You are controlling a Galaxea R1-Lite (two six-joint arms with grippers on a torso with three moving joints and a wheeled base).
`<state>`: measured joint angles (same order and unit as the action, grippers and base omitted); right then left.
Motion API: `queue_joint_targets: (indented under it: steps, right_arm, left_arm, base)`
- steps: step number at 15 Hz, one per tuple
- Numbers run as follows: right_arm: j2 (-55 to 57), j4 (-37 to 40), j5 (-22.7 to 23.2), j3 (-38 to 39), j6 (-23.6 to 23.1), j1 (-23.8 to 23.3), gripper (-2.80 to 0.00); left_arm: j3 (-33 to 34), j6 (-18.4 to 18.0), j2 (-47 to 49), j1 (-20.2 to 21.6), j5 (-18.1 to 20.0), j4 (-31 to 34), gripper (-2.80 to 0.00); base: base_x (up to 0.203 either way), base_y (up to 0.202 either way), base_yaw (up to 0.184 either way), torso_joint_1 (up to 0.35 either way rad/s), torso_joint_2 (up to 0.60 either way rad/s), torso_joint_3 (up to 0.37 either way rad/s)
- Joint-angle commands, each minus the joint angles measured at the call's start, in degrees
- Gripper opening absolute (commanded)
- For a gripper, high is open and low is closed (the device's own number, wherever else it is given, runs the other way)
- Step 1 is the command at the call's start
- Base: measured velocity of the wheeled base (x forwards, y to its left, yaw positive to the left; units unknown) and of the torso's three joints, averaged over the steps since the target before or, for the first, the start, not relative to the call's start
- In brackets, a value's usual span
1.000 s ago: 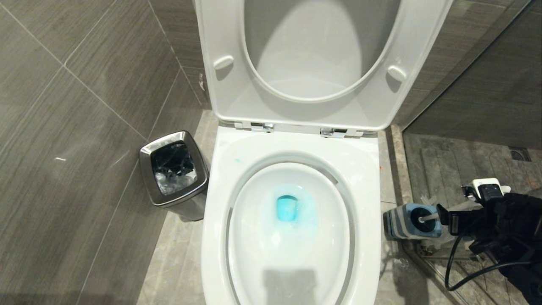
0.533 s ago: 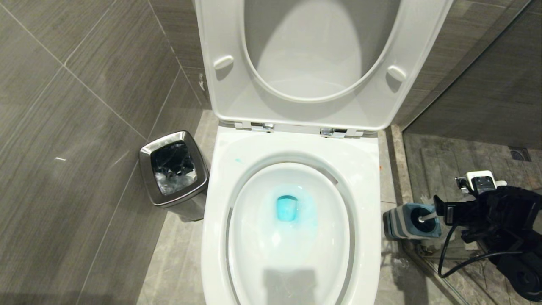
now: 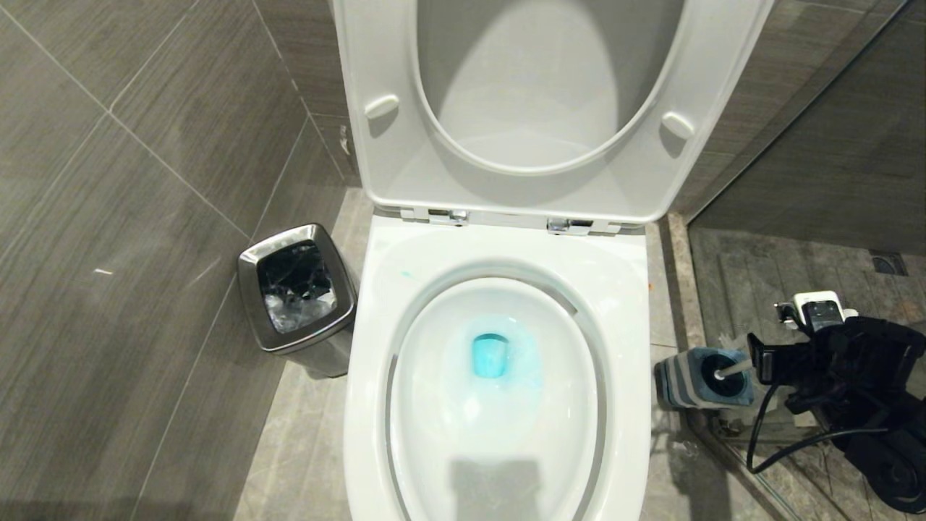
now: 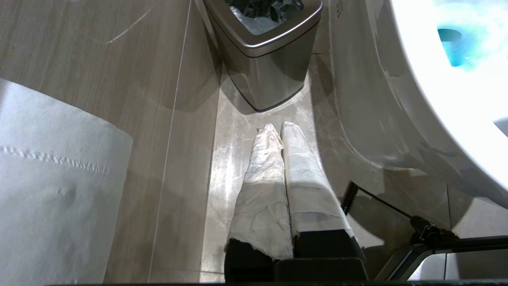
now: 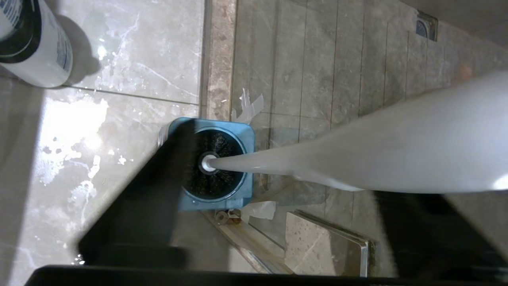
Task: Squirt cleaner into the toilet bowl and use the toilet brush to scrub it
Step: Scrub the toilet bowl
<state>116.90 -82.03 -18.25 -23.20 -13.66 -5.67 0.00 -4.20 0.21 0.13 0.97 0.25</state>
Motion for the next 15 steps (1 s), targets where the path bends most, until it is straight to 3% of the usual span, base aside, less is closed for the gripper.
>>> queue_joint_targets:
  steps: [1,15]
  right_arm:
    - [-0.2,-0.5,-0.1,-0.1,-0.2,0.1,-2.8]
    - [-1.4,-3.1,0.1,0.4,0.3,0.4,-2.8]
  left_arm:
    - [0.0,0.0,0.0,0.0,0.0,0.0,-2.8]
    - [0.0,0.0,0.0,0.0,0.0,0.0,-2.8]
  base:
    - [0.0,0.0,0.0,0.0,0.0,0.0]
    - [0.0,0.0,0.0,0.0,0.0,0.0]
